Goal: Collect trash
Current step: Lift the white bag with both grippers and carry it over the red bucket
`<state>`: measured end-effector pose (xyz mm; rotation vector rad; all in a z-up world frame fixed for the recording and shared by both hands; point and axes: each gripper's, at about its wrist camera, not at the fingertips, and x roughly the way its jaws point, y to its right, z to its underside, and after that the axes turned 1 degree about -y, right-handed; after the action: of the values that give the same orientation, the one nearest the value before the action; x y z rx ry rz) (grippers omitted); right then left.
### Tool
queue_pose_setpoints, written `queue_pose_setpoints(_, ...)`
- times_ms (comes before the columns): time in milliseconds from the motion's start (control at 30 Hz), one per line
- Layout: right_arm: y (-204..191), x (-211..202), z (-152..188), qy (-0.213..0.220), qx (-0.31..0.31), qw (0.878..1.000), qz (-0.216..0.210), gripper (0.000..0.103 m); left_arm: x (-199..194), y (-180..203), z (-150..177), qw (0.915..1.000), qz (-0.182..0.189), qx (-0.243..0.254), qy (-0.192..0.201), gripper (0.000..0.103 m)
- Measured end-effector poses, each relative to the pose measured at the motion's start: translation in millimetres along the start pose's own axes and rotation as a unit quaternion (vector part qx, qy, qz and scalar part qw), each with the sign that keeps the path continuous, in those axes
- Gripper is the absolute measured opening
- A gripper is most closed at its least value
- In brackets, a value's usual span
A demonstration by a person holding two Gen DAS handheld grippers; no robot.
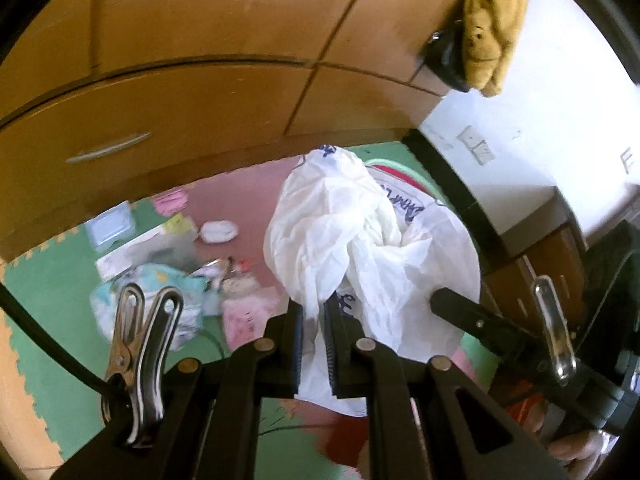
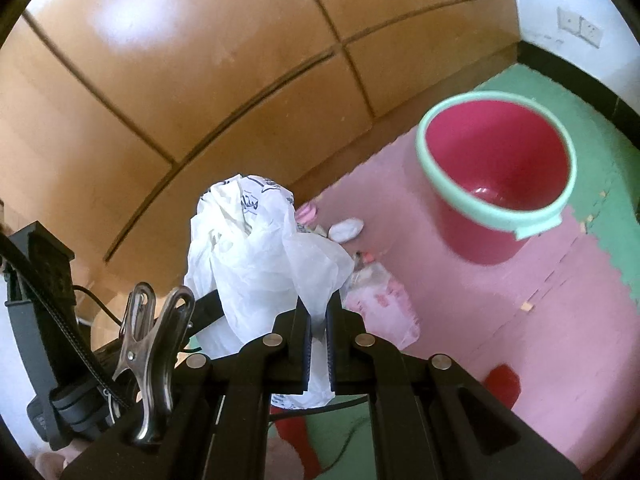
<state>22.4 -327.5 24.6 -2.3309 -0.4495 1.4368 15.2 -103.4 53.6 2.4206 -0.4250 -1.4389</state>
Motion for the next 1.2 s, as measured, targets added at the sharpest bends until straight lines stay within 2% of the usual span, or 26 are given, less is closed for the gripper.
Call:
queue_pose_setpoints(367,43,-38,-44,0.065,0.033,0.997,0.015,0.007,26,64,-51,0.9988,0.028,0.038,0.009,0.01)
queue_pose_setpoints(767,79,-44,-71,0.122,0.04,0.989,0.07,0.007,82,122,-84,0.996,0.04,0.078,0.016,0.009)
queue_pose_setpoints(1000,113,-27,-78,0.114,0.059,0.988,0.09,0.007,127,135,-90,0.997,0.043,0.063,-0.009,0.009)
queue_pose_setpoints(1200,143,-23,-86,0.126,0.081,0.983,0.103,0.007,161,153,-89,0.9954,0.04,0.084,-0.023,0.009)
